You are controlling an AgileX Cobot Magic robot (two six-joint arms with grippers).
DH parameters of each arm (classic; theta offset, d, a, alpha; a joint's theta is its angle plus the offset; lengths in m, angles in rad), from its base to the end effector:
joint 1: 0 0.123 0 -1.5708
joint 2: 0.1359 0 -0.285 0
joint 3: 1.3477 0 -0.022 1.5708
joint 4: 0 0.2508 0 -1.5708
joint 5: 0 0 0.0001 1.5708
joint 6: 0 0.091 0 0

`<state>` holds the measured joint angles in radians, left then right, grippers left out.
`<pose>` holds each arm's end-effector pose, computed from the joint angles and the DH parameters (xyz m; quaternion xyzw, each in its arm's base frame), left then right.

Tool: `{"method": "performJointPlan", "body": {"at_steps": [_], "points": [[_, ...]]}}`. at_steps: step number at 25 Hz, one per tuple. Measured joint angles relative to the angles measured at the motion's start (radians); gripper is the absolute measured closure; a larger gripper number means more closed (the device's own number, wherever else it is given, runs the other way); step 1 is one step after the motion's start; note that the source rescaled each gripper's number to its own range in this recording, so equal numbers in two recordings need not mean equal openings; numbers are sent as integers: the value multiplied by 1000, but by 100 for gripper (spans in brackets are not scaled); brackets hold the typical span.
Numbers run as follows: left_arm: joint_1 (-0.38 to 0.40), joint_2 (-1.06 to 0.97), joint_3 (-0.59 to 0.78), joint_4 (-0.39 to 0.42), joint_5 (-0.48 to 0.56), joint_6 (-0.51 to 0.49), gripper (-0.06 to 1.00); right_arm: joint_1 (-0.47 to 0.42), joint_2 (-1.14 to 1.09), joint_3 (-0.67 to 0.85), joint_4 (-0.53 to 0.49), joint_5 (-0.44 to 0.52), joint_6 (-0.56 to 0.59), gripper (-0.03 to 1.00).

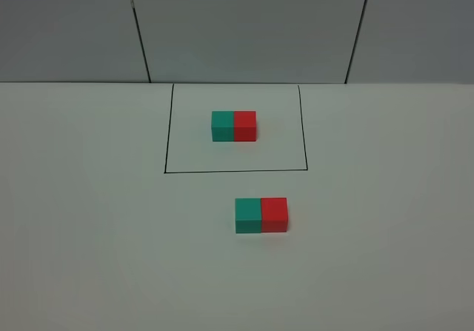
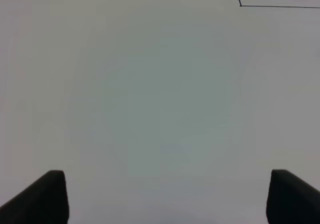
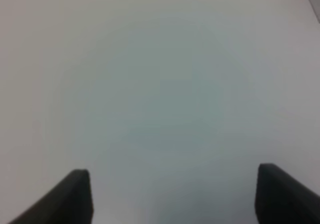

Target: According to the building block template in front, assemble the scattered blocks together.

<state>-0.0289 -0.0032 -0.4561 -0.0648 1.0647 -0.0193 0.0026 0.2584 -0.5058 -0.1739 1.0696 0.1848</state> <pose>-0.0009 -0.0051 0.2648 0.0048 0.8642 -0.0445 0.5011 0.0336 -0.0137 0.2757 0.0756 0.9074 -0.0483 0.4106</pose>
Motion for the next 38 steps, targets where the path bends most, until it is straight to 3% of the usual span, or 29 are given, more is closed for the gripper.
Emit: {"method": "performJointPlan", "body": {"at_steps": [18,38], "points": [[0,0,0,0,0,0,9,0,-96,1,4,0,1,34],[0,0,0,0,0,1,9,0,-152,1,4,0,8,36]]}}
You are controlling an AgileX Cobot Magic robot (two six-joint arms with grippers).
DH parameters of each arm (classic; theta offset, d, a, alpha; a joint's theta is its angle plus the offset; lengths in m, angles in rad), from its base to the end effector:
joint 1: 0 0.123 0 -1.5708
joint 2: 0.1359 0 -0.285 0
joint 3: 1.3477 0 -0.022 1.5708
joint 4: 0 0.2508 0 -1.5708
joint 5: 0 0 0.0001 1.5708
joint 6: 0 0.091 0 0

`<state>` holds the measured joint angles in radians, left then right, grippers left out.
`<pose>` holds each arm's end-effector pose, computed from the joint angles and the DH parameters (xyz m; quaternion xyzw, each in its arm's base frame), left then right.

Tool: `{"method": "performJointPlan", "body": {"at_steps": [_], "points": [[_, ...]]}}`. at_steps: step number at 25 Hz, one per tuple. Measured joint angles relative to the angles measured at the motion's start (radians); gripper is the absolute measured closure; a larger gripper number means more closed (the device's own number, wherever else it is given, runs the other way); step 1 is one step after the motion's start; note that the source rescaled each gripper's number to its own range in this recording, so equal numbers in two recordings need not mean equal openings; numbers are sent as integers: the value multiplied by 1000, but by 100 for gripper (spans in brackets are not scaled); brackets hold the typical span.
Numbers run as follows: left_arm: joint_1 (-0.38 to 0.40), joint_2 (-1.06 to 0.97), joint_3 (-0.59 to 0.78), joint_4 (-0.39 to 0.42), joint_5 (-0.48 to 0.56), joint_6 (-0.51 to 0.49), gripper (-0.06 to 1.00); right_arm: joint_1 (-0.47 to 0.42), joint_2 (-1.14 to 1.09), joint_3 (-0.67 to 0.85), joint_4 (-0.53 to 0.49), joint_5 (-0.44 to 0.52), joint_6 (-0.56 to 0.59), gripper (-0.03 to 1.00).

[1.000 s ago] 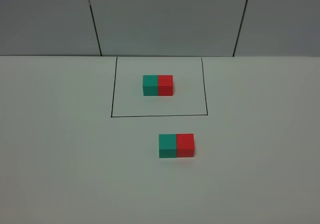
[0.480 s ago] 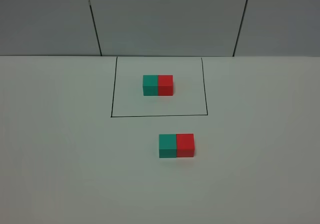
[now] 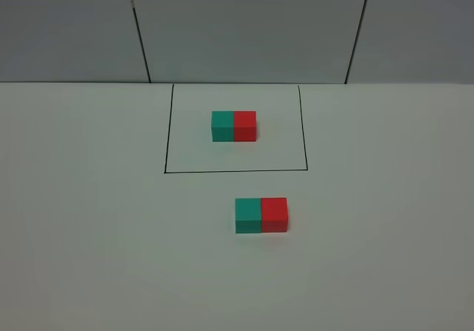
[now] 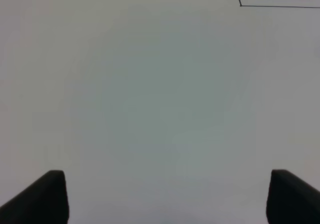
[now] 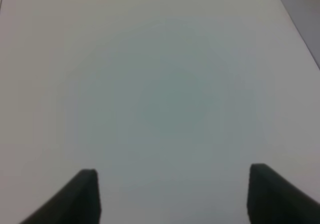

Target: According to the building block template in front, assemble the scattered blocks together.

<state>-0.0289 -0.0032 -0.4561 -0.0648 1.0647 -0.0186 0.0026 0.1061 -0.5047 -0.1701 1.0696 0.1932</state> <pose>-0.0009 -0.0051 0.2648 0.0051 0.8642 -0.0443 0.5012 0.0102 -0.0135 0.2786 0.0828 0.8736 -0.0384 0.4780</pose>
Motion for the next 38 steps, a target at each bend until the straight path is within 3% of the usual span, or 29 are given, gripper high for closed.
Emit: {"method": "performJointPlan", "body": {"at_steps": [38], "points": [[0,0,0,0,0,-1,9,0,-65,0,5,1,2,36]]}}
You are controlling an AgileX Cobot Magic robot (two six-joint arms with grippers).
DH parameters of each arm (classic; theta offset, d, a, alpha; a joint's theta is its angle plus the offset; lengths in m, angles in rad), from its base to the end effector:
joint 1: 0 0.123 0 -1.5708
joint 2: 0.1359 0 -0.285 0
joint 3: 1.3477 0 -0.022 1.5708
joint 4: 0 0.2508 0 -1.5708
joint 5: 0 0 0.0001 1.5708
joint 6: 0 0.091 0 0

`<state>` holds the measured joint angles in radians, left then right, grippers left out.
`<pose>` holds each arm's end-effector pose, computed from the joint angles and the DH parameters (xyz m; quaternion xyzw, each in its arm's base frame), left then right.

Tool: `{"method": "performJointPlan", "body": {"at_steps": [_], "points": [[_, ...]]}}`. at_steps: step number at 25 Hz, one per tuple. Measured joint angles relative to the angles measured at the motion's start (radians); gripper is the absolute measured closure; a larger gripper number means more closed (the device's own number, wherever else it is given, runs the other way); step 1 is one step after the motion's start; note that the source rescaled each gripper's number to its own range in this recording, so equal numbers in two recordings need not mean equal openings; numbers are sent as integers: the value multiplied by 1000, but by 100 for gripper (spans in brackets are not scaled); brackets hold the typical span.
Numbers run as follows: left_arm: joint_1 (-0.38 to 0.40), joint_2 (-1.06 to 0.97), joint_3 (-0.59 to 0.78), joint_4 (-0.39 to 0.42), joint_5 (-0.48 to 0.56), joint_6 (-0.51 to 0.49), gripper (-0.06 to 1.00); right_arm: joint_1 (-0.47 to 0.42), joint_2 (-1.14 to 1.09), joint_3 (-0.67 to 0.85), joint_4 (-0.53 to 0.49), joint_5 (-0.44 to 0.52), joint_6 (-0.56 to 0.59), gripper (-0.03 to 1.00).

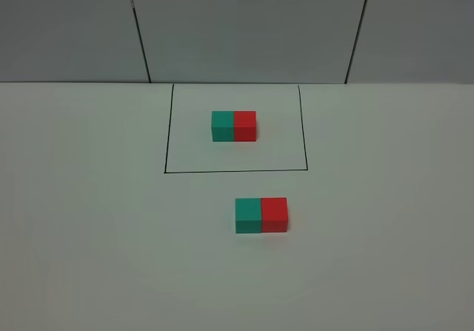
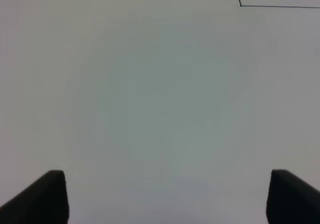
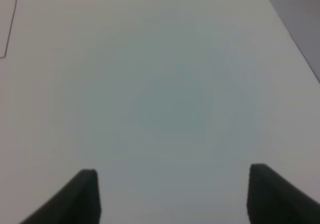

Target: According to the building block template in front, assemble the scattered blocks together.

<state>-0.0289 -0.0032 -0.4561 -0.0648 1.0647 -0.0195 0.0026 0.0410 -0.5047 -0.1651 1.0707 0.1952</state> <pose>-0.0009 -0.0051 0.2648 0.0047 0.8642 -0.0445 0.5011 0.0000 -0.0131 0.2788 0.0850 0.8579 -0.0327 0.5056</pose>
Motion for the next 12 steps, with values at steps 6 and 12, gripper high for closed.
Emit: {"method": "performJointPlan", "body": {"at_steps": [6,12], "points": [[0,0,0,0,0,0,9,0,0,0,0,0,0,36],[0,0,0,0,0,0,9,0,0,0,0,0,0,36]]}}
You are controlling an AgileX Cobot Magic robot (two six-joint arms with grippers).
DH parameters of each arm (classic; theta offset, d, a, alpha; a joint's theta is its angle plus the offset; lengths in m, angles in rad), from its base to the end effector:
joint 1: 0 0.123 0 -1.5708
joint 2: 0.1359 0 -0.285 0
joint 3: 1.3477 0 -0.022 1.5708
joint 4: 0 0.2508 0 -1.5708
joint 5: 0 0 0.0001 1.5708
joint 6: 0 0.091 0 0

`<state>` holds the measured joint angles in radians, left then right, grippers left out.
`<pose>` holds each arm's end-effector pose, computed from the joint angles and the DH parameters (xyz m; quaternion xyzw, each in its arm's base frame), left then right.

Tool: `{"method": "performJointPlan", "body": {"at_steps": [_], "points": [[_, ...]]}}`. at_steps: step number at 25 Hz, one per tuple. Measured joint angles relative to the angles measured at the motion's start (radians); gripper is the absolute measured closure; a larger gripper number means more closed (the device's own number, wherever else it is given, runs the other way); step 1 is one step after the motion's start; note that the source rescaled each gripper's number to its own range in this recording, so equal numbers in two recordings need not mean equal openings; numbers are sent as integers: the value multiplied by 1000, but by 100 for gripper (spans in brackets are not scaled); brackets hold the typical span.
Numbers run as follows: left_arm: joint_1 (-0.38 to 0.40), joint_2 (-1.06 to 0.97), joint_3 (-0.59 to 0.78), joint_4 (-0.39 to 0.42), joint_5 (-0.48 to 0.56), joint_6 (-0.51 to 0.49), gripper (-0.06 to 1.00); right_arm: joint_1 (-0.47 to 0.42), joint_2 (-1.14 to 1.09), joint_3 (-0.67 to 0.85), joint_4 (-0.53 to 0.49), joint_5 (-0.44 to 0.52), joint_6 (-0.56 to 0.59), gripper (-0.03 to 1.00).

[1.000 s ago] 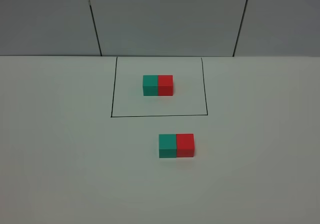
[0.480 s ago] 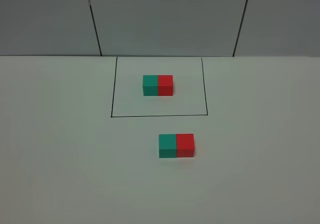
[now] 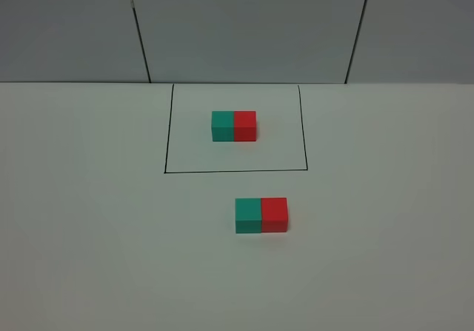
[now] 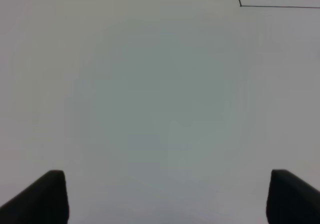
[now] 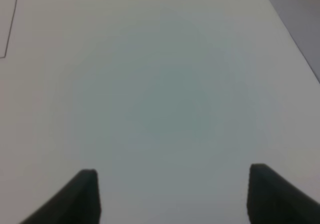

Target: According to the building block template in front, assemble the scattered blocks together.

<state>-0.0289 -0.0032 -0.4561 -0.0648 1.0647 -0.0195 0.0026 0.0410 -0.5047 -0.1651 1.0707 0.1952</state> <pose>-0.0009 -0.0051 0.2648 0.0047 0.8642 -0.0445 0.5011 0.0000 -0.0131 0.2788 0.0850 0.8579 -0.0327 0.5056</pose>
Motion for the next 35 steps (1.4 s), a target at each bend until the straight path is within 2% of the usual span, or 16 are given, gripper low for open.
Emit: {"method": "performJointPlan", "body": {"at_steps": [35], "points": [[0,0,0,0,0,0,9,0,0,0,0,0,0,36]]}}
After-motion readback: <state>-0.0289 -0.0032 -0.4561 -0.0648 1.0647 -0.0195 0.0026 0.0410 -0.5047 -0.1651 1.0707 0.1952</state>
